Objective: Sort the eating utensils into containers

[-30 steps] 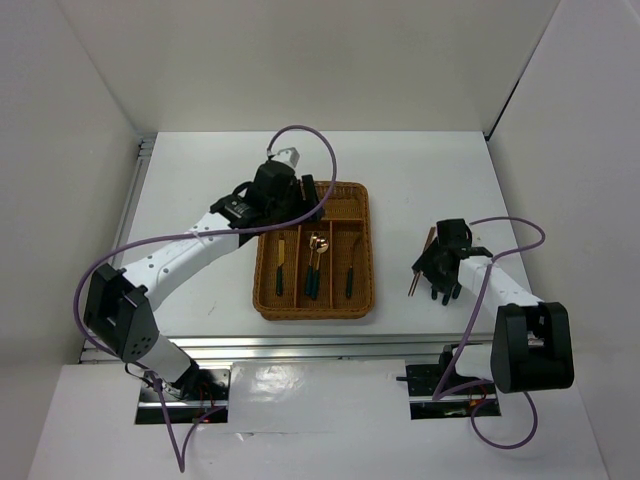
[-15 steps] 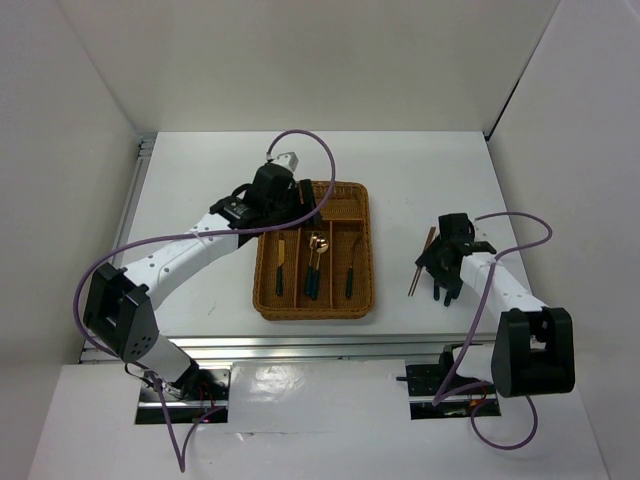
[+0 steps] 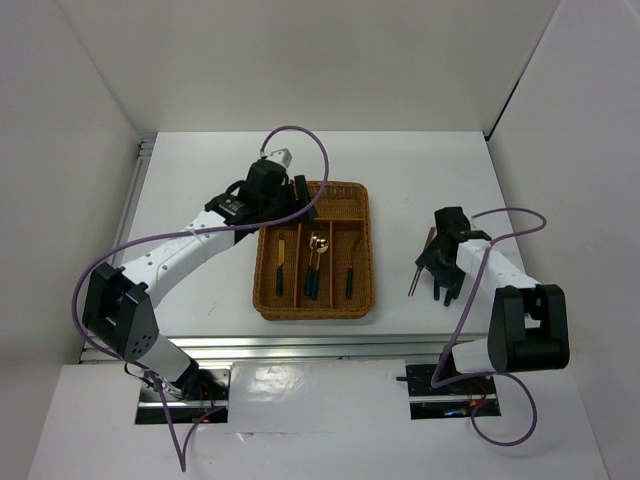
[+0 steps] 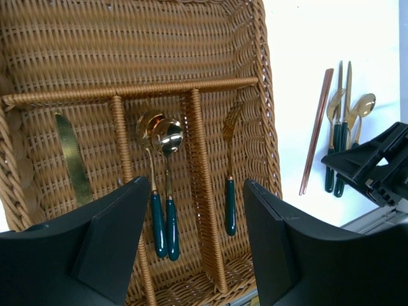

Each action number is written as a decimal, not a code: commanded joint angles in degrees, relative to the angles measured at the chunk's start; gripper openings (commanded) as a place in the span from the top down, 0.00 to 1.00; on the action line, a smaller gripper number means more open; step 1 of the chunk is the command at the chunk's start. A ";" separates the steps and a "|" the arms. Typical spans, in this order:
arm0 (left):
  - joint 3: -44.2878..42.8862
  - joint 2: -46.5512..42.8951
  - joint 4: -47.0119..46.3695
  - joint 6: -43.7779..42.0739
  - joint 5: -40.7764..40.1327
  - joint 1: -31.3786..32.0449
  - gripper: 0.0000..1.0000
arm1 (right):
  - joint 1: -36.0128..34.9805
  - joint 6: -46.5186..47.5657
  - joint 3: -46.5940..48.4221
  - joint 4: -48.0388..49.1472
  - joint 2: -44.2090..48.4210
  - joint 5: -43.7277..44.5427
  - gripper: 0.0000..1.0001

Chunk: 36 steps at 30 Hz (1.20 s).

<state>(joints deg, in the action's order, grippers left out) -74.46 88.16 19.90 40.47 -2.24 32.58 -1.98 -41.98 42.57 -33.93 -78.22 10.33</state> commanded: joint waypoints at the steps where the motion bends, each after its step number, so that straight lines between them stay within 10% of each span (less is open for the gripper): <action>1: 0.28 -0.27 -2.15 -1.18 1.71 -0.15 0.25 | 0.31 -0.47 3.31 -3.50 0.60 3.28 0.35; 26: 1.86 -0.27 -2.67 -0.65 2.77 -2.25 0.25 | 0.31 1.81 6.21 -5.45 -6.78 2.68 0.39; 36: 2.39 -0.27 -2.67 -0.65 3.30 -2.26 0.25 | 0.31 3.04 5.69 -2.81 -6.69 -2.50 0.56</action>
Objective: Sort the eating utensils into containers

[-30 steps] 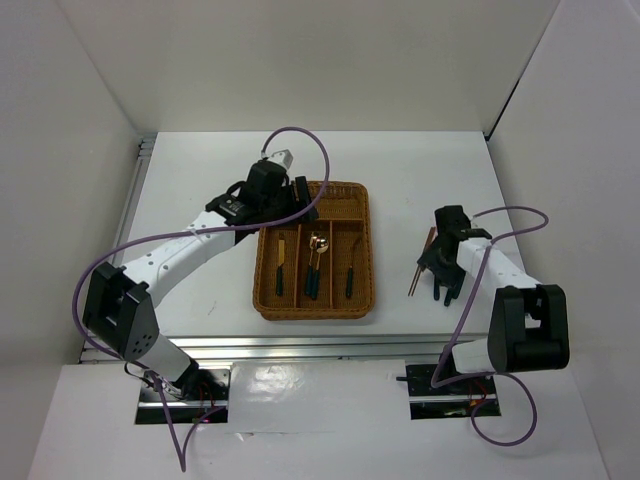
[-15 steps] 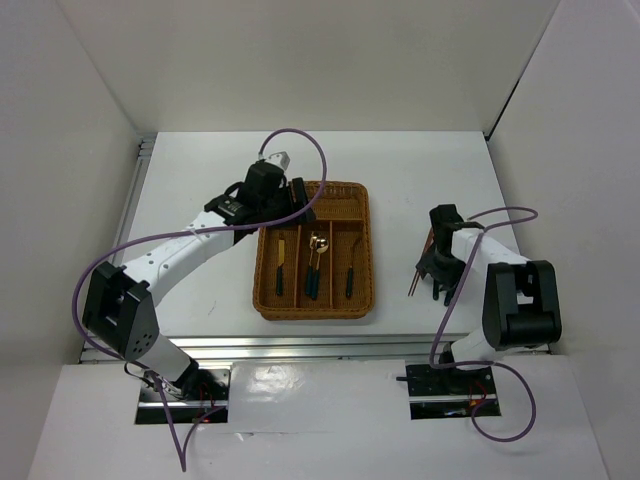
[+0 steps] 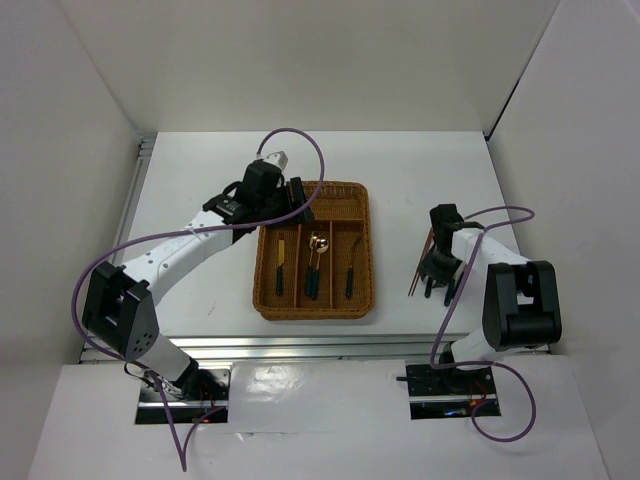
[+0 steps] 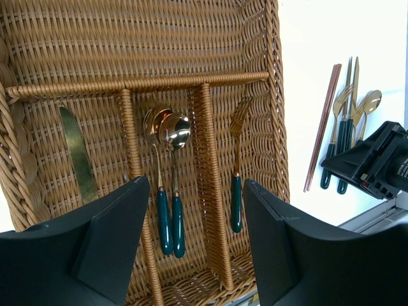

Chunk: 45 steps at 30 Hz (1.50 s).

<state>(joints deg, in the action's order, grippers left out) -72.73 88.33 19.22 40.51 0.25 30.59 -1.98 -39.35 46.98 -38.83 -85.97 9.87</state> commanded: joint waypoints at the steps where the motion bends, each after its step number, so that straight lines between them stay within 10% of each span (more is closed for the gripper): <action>1: 0.66 -0.44 -2.00 -0.70 0.80 -0.27 0.25 | 0.31 0.42 1.27 2.09 1.07 -2.05 0.56; 19: 0.13 -0.44 -0.94 -0.70 0.80 -0.79 0.25 | 0.31 1.47 -1.37 6.22 0.02 -3.19 0.64; 28: -0.40 0.08 -0.94 -0.70 0.80 -0.79 0.25 | 0.31 2.00 -0.75 6.22 -1.74 -3.72 0.90; 45: -2.07 -0.44 1.34 -3.16 -0.95 -6.94 0.25 | -7.83 9.04 20.34 -3.97 11.09 -11.80 0.93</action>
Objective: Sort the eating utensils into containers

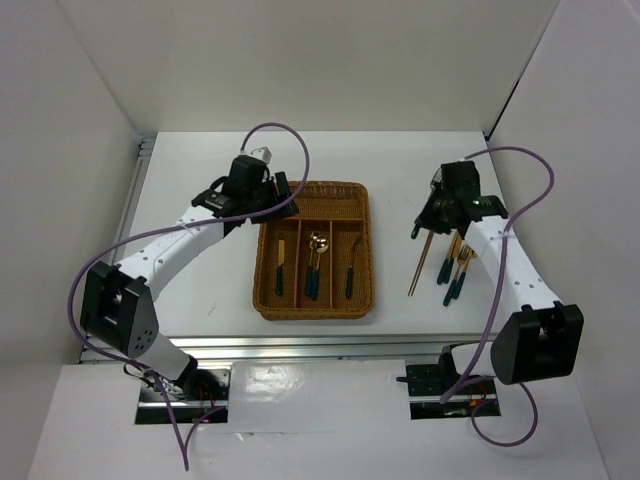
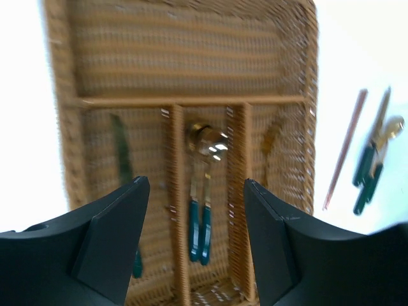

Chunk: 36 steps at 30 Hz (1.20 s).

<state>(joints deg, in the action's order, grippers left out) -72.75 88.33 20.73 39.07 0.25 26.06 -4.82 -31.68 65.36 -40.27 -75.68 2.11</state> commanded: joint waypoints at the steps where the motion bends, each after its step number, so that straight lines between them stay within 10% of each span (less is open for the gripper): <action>1: -2.04 -1.05 -0.16 -2.32 -0.95 -3.99 0.25 | -6.76 1.36 1.96 -1.92 0.80 -4.04 0.93; 17: 4.46 -8.44 -0.16 -2.33 0.10 -11.65 0.24 | -33.05 -6.73 0.20 2.65 -7.90 -0.79 0.93; 30: 6.13 -10.11 0.36 -2.86 0.63 -13.32 0.24 | -35.35 -9.45 -4.89 5.20 -14.23 0.96 0.92; 36: 6.13 -10.64 0.36 -3.39 0.63 -13.32 0.24 | -35.35 -8.31 -3.58 5.82 -16.42 1.58 0.71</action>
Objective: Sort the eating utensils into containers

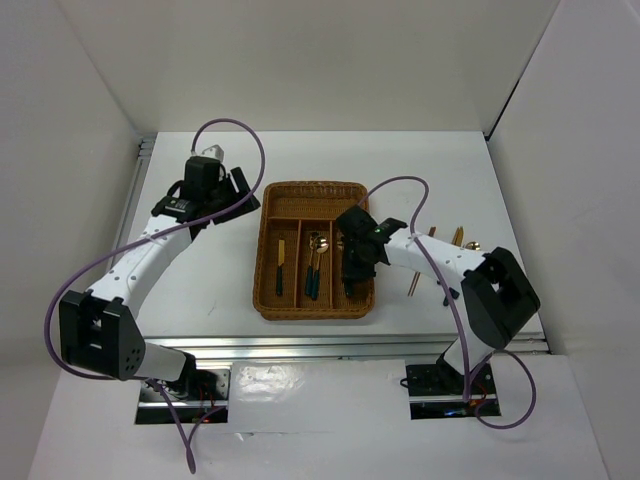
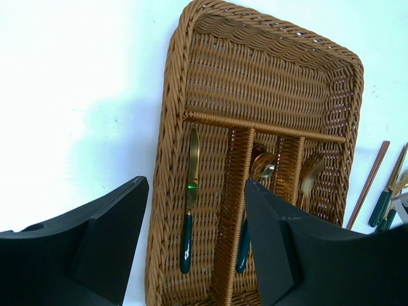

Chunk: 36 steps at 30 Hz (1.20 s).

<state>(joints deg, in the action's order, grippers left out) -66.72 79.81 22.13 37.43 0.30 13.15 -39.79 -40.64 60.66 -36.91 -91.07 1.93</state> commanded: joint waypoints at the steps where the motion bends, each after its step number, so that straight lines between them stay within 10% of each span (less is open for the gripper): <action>1: 0.10 -2.12 -1.04 -1.75 0.58 -0.40 0.24 | -0.38 0.65 2.08 2.45 -1.04 2.37 0.66; 14: 0.10 -2.12 -1.04 -2.27 1.64 -0.93 0.23 | 8.05 3.03 9.48 -3.25 8.00 9.04 0.00; 26: 0.62 -1.06 -1.56 -2.27 2.17 -0.93 0.17 | 38.80 2.41 -4.58 -1.51 11.44 4.49 0.10; 36: 0.62 0.08 -1.56 -2.27 2.17 -0.93 0.17 | 41.99 5.31 -6.61 0.96 5.81 5.71 0.33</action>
<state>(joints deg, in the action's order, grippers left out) -66.19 79.72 21.91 36.12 1.83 12.49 2.15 -36.53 53.87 -37.54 -84.44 5.78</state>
